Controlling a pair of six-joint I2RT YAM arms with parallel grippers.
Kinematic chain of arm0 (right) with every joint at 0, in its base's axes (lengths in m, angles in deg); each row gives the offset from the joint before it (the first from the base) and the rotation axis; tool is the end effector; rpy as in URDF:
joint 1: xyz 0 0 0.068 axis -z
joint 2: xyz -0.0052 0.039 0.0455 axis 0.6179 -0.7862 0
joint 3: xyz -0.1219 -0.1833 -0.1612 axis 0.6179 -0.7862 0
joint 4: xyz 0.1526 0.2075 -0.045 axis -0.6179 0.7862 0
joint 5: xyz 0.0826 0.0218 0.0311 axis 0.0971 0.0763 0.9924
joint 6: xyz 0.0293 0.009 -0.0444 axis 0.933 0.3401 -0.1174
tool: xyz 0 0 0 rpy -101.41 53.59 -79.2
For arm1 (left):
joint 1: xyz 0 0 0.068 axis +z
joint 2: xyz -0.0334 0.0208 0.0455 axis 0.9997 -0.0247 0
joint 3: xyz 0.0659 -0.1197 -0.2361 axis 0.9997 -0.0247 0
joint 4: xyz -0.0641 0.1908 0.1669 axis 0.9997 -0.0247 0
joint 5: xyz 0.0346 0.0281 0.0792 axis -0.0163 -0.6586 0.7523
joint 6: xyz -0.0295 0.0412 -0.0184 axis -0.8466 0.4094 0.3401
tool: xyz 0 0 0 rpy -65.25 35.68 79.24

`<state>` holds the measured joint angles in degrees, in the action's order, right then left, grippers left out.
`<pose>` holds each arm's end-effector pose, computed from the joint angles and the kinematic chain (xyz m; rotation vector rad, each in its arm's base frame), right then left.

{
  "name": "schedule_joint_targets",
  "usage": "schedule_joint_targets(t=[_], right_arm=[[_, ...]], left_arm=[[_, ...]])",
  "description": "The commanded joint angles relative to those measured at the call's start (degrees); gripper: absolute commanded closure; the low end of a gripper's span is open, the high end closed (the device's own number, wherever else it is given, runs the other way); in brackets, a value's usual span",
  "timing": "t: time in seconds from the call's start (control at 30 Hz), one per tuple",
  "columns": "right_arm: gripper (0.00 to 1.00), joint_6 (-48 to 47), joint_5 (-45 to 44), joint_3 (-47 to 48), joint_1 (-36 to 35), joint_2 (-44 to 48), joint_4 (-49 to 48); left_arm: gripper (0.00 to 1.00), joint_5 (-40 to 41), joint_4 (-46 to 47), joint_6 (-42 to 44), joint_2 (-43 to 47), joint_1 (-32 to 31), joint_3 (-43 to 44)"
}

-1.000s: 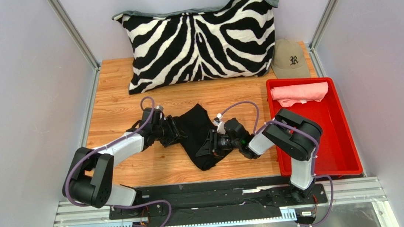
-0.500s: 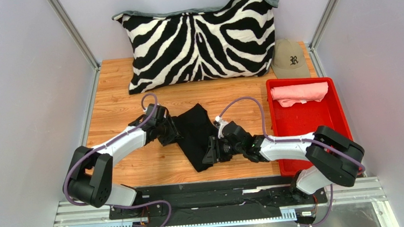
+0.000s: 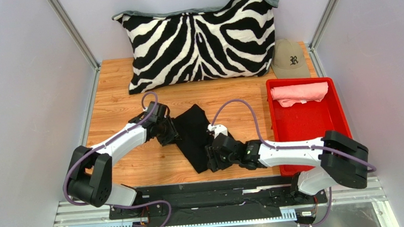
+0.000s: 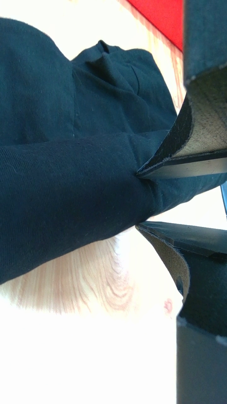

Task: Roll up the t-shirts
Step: Roll the T-shirt to the center of the board.

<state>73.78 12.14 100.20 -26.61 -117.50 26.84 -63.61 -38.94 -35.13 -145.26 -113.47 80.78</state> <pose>0.1165 0.2388 0.1714 -0.5050 2.5284 0.6385 0.2397 -0.1144 0.1792 -0.5713 2.7016 -0.5048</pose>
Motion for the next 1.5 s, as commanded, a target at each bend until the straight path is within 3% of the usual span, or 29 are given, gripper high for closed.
schedule_joint_targets(t=[0.0, 0.23, 0.4, 0.6, 0.77, 1.23, 1.47], right_arm=[[0.43, -6.1, -22.1, 11.3, -9.2, 1.7, 15.6], [0.38, -14.9, -38.4, 26.4, -17.7, -13.3, 20.3], [0.36, -22.4, -43.3, 34.9, -20.6, -25.5, 18.9], [0.32, -27.7, -48.9, 38.9, -21.4, -32.3, 17.9], [0.31, -28.1, -46.1, 39.5, -21.4, -34.1, 17.5], [0.3, -19.2, -48.7, 42.2, -20.0, -41.5, 28.9], [0.41, -16.3, -44.8, 38.6, -18.3, -39.1, 26.2]], left_arm=[[0.55, 1.2, -5.8, 1.0, -0.2, -0.6, 2.8], [0.55, -0.9, -8.9, 1.9, -0.3, -0.8, 3.6], [0.55, -2.0, -9.5, 2.9, -2.7, -0.8, 5.0], [0.55, -2.2, -9.7, 3.4, -3.8, -0.8, 6.3], [0.55, -2.3, -9.8, 3.7, -4.1, -0.8, 6.6], [0.55, -1.7, -10.2, 4.5, -4.7, -0.8, 7.6], [0.55, -1.6, -10.1, 4.4, -5.0, -0.9, 7.9]])
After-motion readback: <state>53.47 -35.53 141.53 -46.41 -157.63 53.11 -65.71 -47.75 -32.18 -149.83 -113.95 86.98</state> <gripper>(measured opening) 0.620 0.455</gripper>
